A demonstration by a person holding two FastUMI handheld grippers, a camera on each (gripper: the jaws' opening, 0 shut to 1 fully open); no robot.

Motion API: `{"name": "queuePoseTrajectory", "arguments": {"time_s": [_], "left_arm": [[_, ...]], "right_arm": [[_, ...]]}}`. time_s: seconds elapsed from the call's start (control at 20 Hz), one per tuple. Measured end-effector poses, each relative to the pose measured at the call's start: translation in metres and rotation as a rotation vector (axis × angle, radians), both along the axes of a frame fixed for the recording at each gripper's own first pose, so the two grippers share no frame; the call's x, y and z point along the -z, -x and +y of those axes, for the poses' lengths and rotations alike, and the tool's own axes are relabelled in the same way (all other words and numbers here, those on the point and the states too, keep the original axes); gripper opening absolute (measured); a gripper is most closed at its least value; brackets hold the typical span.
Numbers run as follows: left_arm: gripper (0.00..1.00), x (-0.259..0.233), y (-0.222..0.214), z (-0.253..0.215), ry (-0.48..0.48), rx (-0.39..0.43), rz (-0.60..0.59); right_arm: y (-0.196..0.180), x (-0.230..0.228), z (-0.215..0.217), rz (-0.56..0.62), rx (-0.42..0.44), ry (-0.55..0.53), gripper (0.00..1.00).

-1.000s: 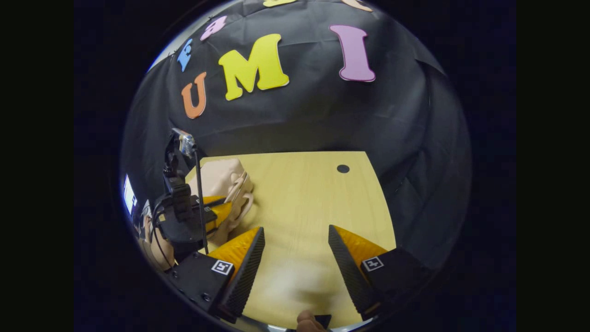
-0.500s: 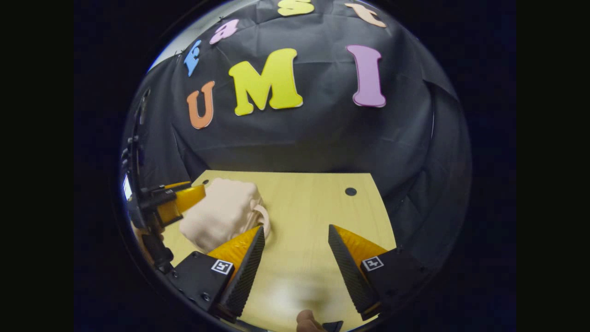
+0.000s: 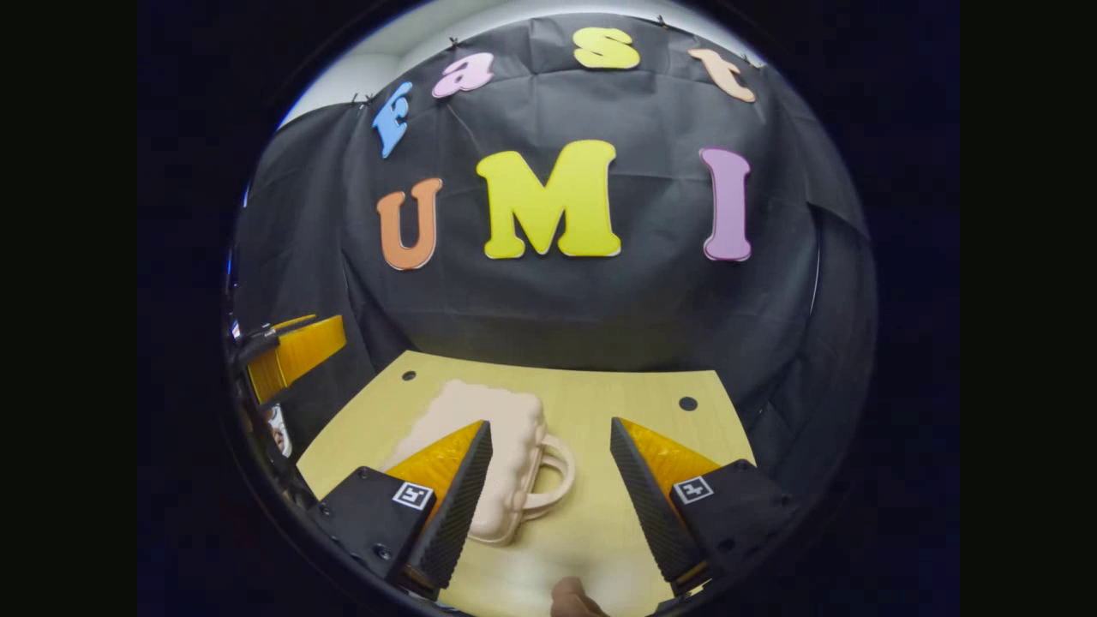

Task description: First open the suitcase, pack the skin care products into it, and then close the suitcase.

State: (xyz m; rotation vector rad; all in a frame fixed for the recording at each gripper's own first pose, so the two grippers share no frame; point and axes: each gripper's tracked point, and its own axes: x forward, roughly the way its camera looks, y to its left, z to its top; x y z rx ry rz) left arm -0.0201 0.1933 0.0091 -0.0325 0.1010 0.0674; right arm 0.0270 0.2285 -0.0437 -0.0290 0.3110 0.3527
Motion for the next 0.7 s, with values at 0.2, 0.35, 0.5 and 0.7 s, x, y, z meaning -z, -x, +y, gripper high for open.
{"name": "queuePoseTrajectory", "arguments": {"time_s": [0.2,0.35,0.5,0.7], "left_arm": [[0.96,0.012,-0.001,0.031,0.014,-0.003,0.003],[0.97,0.008,-0.002,0.043,0.018,-0.013,-0.024],[0.97,0.001,0.000,0.052,-0.013,-0.019,-0.063],[0.97,-0.003,0.002,0.056,-0.018,-0.022,-0.085]], "right_arm": [[0.011,-0.023,0.043,-0.105,-0.007,0.066,0.83],[0.014,-0.028,0.070,-0.111,-0.028,0.094,0.81],[0.017,-0.030,0.078,-0.124,-0.035,0.128,0.80],[0.018,-0.030,0.088,-0.140,-0.054,0.162,0.81]]}}
